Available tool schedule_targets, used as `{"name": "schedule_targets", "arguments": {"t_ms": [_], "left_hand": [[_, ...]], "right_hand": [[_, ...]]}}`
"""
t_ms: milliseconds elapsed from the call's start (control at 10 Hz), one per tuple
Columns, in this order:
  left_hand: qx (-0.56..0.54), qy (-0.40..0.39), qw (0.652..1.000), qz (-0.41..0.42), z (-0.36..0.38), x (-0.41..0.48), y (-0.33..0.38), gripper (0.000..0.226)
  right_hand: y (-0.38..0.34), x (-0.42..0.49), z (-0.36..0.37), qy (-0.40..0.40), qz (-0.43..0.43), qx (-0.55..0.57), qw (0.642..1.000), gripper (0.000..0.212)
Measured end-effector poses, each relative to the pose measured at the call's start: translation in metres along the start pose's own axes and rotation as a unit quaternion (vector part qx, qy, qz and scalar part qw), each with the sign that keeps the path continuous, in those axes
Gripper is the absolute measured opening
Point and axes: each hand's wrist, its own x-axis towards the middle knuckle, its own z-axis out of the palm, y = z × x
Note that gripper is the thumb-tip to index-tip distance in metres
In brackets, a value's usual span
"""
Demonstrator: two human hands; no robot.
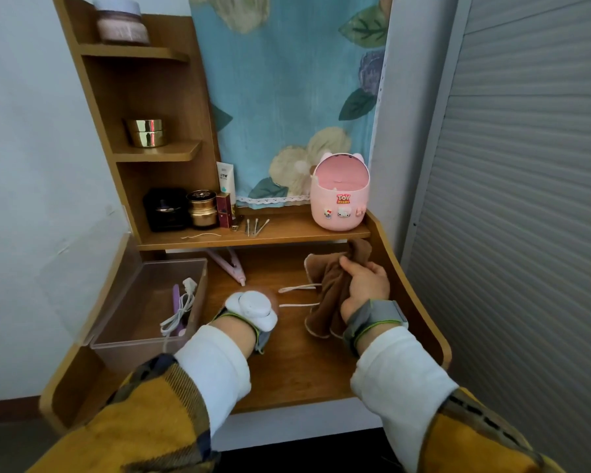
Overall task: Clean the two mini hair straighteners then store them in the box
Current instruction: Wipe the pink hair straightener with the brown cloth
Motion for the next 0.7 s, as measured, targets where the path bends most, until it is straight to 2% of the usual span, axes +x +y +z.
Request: {"name": "schedule_targets", "arguments": {"t_ms": [100, 200, 300, 400, 500, 600, 700], "left_hand": [[0.276, 0.01, 0.949, -0.152, -0.005, 0.015, 0.018, 0.047], [0.19, 0.027, 0.972, -0.139, 0.007, 0.018, 0.024, 0.05], [0.18, 0.027, 0.976, -0.121, 0.019, 0.021, 0.014, 0.042], [0.119, 0.089, 0.98, -0.133, 0.006, 0.017, 0.022, 0.033], [0.018, 0.276, 0.949, -0.152, -0.017, 0.009, 0.032, 0.036], [0.004, 0.308, 0.948, -0.078, -0.027, 0.002, 0.048, 0.029], [0.082, 0.217, 0.972, -0.046, -0.018, 0.006, 0.057, 0.027]], "right_hand": [[0.004, 0.004, -0.007, 0.01, -0.015, -0.004, 1.0, 0.037], [0.003, 0.004, -0.011, -0.004, -0.038, -0.015, 0.999, 0.048], [0.0, 0.002, -0.016, -0.008, -0.066, -0.036, 0.997, 0.052], [-0.006, 0.004, -0.024, -0.012, -0.075, -0.011, 0.997, 0.05], [0.0, 0.003, -0.02, -0.031, -0.054, 0.068, 0.996, 0.048], [0.012, -0.004, -0.014, -0.124, 0.013, 0.04, 0.991, 0.067], [0.029, -0.012, -0.014, -0.262, 0.107, 0.165, 0.945, 0.032]]}}
